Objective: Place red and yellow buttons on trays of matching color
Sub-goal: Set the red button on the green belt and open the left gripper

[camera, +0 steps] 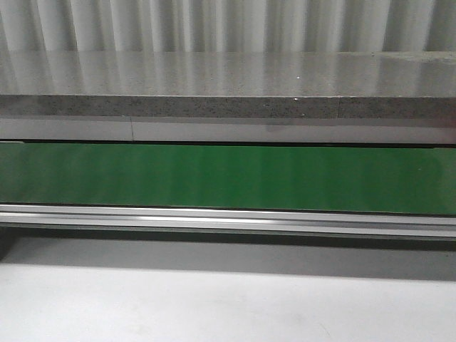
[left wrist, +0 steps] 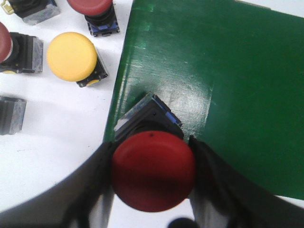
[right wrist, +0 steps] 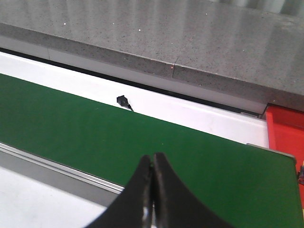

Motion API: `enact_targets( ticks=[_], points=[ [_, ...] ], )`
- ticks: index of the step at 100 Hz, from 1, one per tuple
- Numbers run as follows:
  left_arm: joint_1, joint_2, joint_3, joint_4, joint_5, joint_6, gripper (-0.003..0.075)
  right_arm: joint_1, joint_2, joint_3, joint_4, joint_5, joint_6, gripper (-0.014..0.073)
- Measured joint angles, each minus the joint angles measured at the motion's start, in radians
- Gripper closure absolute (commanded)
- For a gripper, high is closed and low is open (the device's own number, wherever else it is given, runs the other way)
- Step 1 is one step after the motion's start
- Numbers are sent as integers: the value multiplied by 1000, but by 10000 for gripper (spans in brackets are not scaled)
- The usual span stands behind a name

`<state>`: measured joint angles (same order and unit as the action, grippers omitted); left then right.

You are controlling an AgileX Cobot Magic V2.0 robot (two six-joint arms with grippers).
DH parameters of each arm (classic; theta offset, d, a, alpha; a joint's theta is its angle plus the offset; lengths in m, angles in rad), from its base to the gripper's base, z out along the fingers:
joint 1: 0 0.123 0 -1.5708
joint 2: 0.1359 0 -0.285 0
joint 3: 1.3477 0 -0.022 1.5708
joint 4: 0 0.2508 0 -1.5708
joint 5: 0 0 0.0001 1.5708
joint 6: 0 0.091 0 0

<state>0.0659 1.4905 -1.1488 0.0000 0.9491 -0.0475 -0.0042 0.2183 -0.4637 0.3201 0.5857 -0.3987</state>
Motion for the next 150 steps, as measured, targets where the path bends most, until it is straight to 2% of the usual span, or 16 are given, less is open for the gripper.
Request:
enact_targets(
  ticks=[26, 32, 39, 49, 56, 81, 103, 117, 150],
  points=[
    [0, 39, -21, 0, 52, 0, 540, 0, 0, 2, 0, 0, 0, 659],
    [0, 62, -41, 0, 70, 0, 512, 0, 0, 2, 0, 0, 0, 659],
    [0, 82, -65, -14, 82, 0, 402, 0, 0, 2, 0, 0, 0, 659],
    [0, 91, -101, -41, 84, 0, 177, 0, 0, 2, 0, 0, 0, 659],
    [0, 91, -130, -55, 88, 0, 111, 0, 0, 2, 0, 0, 0, 659],
    [0, 89, -232, -66, 124, 0, 122, 0, 0, 3, 0, 3, 0, 659],
    [10, 40, -256, -53, 137, 0, 123, 0, 0, 3, 0, 5, 0, 659],
    [84, 33, -256, -51, 180, 0, 124, 0, 0, 3, 0, 5, 0, 659],
    [328, 93, -167, -41, 240, 0, 135, 0, 0, 3, 0, 5, 0, 659]
  ],
)
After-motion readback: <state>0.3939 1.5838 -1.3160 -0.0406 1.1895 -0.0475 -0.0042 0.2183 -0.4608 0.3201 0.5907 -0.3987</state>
